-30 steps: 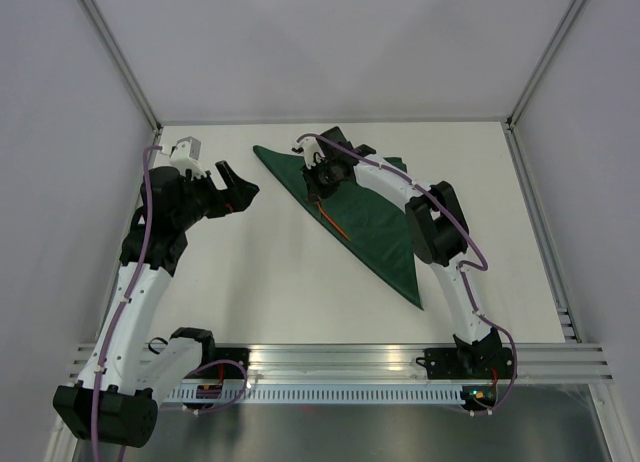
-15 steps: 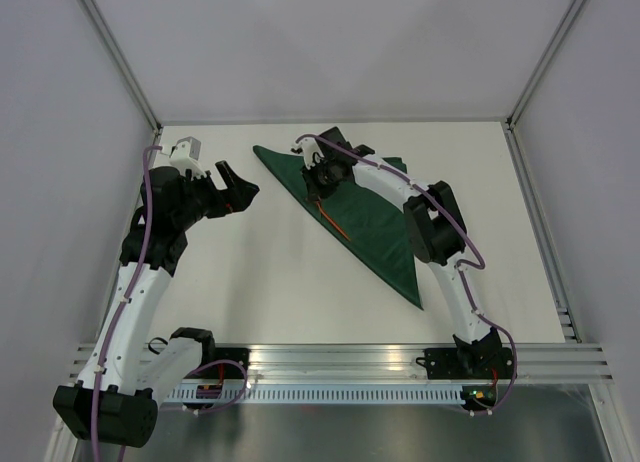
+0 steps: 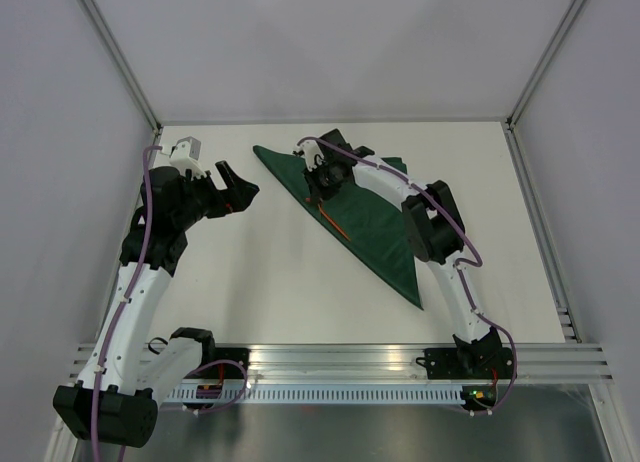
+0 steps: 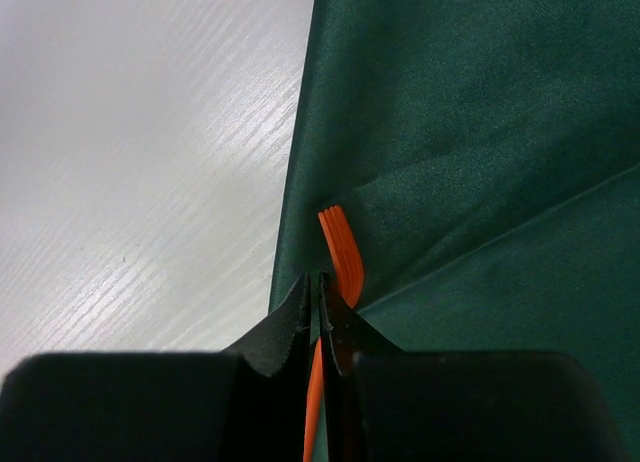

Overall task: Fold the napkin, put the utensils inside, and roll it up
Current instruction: Place the utensil onto the napkin, then fold the napkin

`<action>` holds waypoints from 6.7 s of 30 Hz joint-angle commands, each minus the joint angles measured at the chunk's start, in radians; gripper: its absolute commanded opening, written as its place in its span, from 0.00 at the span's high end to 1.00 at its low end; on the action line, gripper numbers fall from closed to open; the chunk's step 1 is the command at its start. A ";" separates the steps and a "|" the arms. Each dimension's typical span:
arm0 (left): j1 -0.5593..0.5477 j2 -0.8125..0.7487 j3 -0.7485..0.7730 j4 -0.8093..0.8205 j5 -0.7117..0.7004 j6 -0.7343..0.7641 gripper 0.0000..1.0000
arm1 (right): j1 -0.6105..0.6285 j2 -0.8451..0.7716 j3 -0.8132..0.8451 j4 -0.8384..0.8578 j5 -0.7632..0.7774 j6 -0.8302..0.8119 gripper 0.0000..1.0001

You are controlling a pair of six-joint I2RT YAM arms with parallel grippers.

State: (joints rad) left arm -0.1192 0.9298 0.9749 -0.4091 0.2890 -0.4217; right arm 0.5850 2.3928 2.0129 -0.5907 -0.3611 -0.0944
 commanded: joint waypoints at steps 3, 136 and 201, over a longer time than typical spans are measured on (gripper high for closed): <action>0.004 -0.003 0.007 0.021 0.004 -0.011 0.01 | -0.022 0.005 0.035 0.011 0.008 0.001 0.89; 0.004 0.007 -0.018 0.049 0.033 -0.020 0.01 | 0.018 -0.136 -0.129 -0.057 0.117 0.124 0.71; -1.389 1.158 -0.067 1.379 -0.729 0.880 0.24 | -0.731 -0.983 -0.655 0.120 -0.070 0.237 0.68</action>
State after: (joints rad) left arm -1.5005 2.0594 0.8669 0.8875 -0.4377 0.4381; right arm -0.1425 1.4082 1.3632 -0.4885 -0.4145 0.1421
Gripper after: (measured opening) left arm 0.766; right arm 0.324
